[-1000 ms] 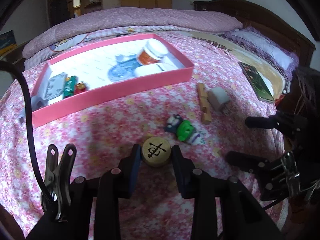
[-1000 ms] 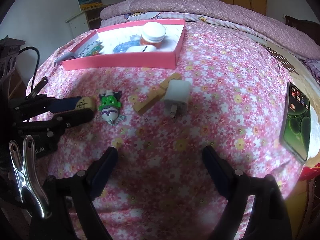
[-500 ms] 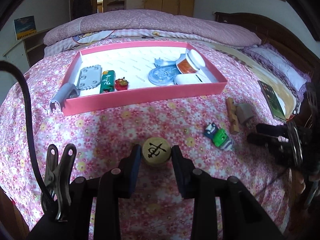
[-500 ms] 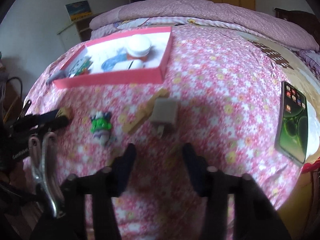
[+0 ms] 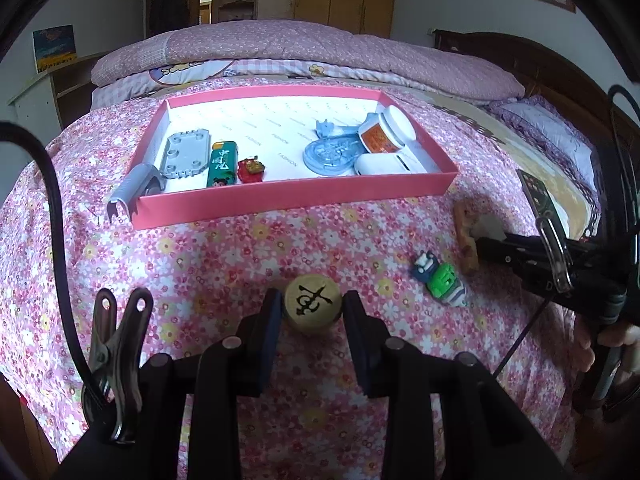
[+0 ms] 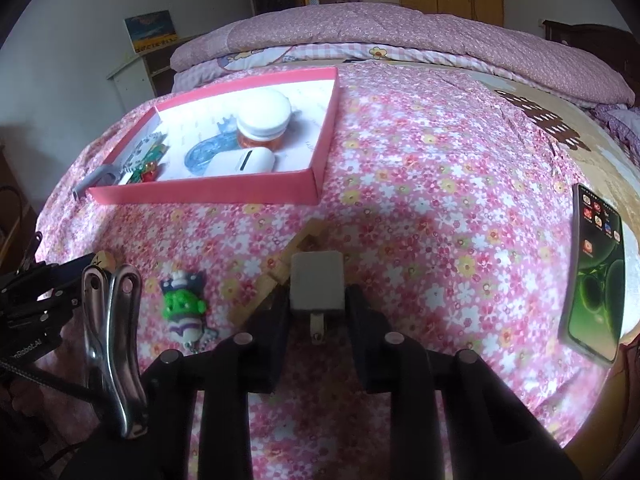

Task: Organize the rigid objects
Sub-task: 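Carry wooden chess piece over tray with left tool while right tool carries white cube there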

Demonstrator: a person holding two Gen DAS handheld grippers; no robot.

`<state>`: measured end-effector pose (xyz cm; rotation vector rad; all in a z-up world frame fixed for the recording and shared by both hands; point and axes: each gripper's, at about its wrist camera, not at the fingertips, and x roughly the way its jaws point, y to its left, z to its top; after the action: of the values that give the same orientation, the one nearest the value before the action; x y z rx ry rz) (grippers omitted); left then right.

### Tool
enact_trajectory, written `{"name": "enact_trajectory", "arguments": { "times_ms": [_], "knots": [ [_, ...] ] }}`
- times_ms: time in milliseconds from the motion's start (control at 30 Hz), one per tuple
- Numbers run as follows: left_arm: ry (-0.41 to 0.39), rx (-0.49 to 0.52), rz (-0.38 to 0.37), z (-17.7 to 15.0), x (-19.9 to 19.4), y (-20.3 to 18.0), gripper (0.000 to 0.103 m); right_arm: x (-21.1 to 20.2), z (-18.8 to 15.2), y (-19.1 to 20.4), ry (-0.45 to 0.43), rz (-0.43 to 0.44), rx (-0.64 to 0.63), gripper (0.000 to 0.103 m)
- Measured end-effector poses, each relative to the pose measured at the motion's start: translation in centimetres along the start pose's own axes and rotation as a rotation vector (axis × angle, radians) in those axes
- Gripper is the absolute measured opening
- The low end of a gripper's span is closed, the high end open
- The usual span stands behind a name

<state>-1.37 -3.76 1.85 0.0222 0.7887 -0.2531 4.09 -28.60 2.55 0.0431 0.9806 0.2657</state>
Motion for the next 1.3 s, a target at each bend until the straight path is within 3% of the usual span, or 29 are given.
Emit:
{"name": "enact_trajectory", "arguments": {
  "times_ms": [800, 1300],
  "knots": [
    [-0.032, -0.069, 0.021, 1.6, -0.8, 2.3, 0.033, -2.7, 0.7, 0.6, -0.099, 0.064, 0.022, 0.028],
    [-0.085, -0.089, 0.066, 5.7, -0.2, 4.7, 0.033, -2.8, 2.4, 1.8, -0.113, 0.100, 0.026, 0.028]
  ]
}}
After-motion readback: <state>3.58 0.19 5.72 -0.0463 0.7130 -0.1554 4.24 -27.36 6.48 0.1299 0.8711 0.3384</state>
